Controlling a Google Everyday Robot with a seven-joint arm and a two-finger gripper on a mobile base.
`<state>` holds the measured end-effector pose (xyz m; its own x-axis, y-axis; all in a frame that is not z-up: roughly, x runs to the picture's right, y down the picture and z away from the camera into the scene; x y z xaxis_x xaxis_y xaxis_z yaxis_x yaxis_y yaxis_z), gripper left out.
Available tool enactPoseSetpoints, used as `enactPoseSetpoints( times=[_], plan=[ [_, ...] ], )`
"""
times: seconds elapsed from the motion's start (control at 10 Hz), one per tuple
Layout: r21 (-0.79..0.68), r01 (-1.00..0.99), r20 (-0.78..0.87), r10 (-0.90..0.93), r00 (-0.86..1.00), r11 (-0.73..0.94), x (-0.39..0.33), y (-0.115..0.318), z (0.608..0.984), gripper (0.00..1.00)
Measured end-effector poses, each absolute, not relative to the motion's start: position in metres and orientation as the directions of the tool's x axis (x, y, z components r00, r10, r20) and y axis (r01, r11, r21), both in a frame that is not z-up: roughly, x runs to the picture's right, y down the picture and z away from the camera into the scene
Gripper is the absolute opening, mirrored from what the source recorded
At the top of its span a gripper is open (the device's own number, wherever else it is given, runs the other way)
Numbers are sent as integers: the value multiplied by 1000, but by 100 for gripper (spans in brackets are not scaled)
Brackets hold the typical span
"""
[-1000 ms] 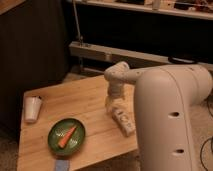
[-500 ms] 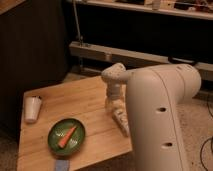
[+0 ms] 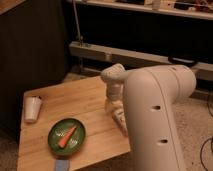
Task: Stand the bottle upright
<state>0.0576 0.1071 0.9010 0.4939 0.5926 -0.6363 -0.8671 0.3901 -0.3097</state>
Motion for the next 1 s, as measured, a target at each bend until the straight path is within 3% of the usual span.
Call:
enactPoseSetpoints(
  times=[0.3, 0.4, 0.7, 0.9, 1.0],
  plan=[
    [-313, -865, -653, 573, 496, 392, 58, 112, 903, 70],
    [-313, -864, -657, 567, 497, 395, 57, 114, 903, 65],
    [-308, -863, -668, 555, 495, 400, 58, 116, 904, 33],
    [-304, -864, -672, 552, 493, 402, 58, 116, 904, 18],
    [-303, -864, -674, 551, 493, 402, 58, 116, 904, 16]
  ],
)
